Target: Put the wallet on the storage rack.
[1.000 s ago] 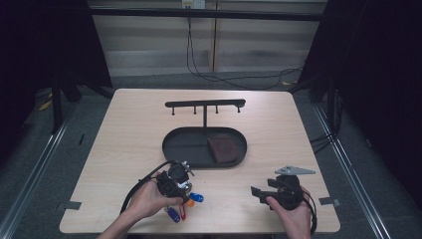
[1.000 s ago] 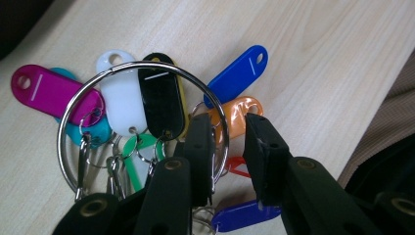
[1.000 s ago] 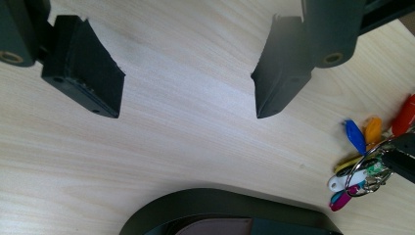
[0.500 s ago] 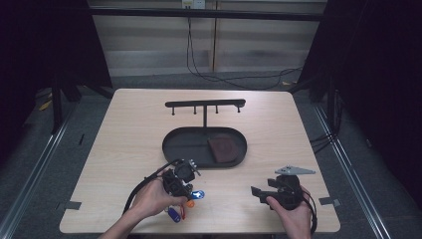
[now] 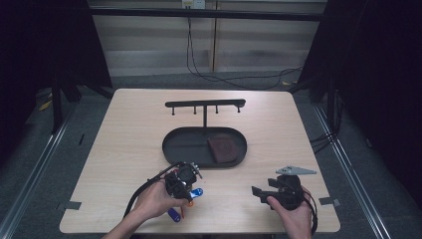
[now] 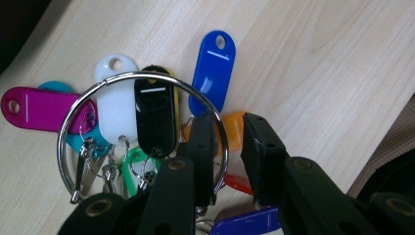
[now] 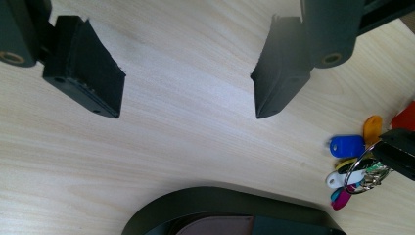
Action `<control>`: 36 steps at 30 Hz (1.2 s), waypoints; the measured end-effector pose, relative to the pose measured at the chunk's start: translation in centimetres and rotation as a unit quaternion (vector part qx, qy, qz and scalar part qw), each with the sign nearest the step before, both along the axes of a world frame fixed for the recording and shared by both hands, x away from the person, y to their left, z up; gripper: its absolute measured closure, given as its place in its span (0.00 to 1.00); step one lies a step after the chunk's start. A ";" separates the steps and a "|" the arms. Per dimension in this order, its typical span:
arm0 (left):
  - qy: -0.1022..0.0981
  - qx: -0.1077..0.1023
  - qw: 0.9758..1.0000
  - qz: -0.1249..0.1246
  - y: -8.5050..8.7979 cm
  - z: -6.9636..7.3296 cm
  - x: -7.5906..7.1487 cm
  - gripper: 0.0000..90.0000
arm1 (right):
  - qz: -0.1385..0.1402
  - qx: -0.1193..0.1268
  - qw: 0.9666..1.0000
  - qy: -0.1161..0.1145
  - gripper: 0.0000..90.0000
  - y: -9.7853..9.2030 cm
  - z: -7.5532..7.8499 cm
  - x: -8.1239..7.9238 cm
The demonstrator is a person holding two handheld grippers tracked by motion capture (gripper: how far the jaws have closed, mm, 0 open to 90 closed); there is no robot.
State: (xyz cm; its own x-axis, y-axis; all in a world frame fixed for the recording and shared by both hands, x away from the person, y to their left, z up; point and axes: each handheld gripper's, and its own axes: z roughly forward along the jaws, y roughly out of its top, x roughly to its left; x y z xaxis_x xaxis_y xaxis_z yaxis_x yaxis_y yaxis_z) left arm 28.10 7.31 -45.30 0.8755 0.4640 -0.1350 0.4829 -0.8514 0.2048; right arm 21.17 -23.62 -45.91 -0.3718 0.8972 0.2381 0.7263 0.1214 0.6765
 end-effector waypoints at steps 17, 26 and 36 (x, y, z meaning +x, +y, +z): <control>0.051 0.089 0.995 -0.013 -1.7 -0.8 1.4 0.96 | 0.000 0.000 1.000 0.002 0.30 0.0 -0.1 0.0; 0.056 0.116 0.991 -0.025 -2.3 -0.6 1.6 0.97 | -0.003 0.003 1.000 0.000 0.31 -0.3 0.0 0.0; 0.053 0.085 0.995 -0.028 -0.8 2.0 2.1 0.97 | -0.003 0.003 1.000 -0.005 0.31 -0.4 0.1 0.0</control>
State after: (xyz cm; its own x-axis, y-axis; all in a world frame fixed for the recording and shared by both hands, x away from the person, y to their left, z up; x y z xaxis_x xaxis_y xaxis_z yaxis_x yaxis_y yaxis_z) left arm 30.15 6.51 -43.35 0.8854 0.4393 -0.1521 0.4452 -0.8954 0.0050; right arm 21.12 -24.02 -45.84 -0.3688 0.8980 0.2399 0.7205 0.1131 0.6842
